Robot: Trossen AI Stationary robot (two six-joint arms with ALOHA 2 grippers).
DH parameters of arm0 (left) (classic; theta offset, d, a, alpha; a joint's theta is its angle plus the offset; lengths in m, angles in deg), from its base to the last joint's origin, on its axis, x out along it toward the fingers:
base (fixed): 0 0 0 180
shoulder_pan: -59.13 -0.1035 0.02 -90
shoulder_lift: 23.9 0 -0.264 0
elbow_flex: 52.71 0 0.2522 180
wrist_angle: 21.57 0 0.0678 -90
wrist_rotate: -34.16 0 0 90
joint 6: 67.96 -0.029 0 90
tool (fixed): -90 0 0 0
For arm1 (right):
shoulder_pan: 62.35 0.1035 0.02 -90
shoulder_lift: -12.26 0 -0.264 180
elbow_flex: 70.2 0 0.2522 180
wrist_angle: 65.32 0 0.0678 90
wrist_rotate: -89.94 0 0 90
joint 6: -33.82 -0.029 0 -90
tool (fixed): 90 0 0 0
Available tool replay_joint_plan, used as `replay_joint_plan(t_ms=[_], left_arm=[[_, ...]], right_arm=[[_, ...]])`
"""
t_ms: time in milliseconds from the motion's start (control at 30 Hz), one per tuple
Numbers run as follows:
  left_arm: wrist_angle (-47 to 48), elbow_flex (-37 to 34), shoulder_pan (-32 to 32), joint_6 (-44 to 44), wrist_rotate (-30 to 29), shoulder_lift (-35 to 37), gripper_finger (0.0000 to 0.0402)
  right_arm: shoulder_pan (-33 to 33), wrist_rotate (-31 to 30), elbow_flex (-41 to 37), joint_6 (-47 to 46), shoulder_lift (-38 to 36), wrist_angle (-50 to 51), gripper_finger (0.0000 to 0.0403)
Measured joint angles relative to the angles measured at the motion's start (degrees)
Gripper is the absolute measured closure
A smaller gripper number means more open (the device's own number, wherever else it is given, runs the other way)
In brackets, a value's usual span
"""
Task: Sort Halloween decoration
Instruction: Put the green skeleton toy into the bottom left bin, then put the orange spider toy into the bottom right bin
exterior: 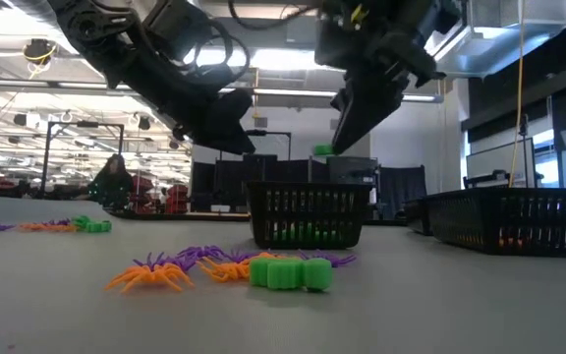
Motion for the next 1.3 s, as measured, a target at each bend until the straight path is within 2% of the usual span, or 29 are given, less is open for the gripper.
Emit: replay_joint_plan(t_ms=[233, 467, 567, 700, 767, 867, 1000, 1100, 1200, 1300], left_arm=[[-0.1, 0.0, 0.0, 0.0, 0.0, 0.0, 0.0245], [-0.2, 0.0, 0.0, 0.0, -0.1, 0.0, 0.0245], [-0.2, 0.0, 0.0, 0.0, -0.1, 0.0, 0.0245], [0.0, 0.0, 0.0, 0.2, -0.1, 0.0, 0.0245], [0.0, 0.0, 0.0, 0.5, -0.1, 0.0, 0.0245], [0.2, 0.0, 0.0, 0.6, -0.1, 0.0, 0.0245], [0.4, 0.0, 0.0, 0.6, -0.1, 0.0, 0.0245], [0.4, 0.0, 0.0, 0.6, -0.1, 0.0, 0.0245], [-0.1, 0.0, 0.0, 0.6, -0.1, 0.0, 0.0245], [-0.8, 0.0, -0.3, 0.6, -0.1, 0.0, 0.0245]], right_arm=[[4.4, 1.6, 0.0, 0.1, 2.4, -6.6, 0.0352], [4.4, 0.3, 0.0, 0.4, 4.3, -6.0, 0.0278], [4.4, -6.7, 0.2, 1.5, 3.9, -6.0, 0.025], [4.3, -23.2, 0.2, 2.1, 0.2, -5.5, 0.0241], [2.6, -25.1, -0.1, 3.9, -2.3, -6.2, 0.024], [-2.3, -19.0, -1.3, 5.1, -6.3, -9.2, 0.024], [-12.8, -5.5, -6.3, 6.2, -11.0, -15.8, 0.024], [-21.7, 3.2, -11.7, 4.7, -11.6, -23.8, 0.024], [-28.1, 2.8, -15.8, 0.0, -9.7, -32.0, 0.024], [-31.3, 2.5, -16.3, -1.2, -6.2, -33.4, 0.0239]])
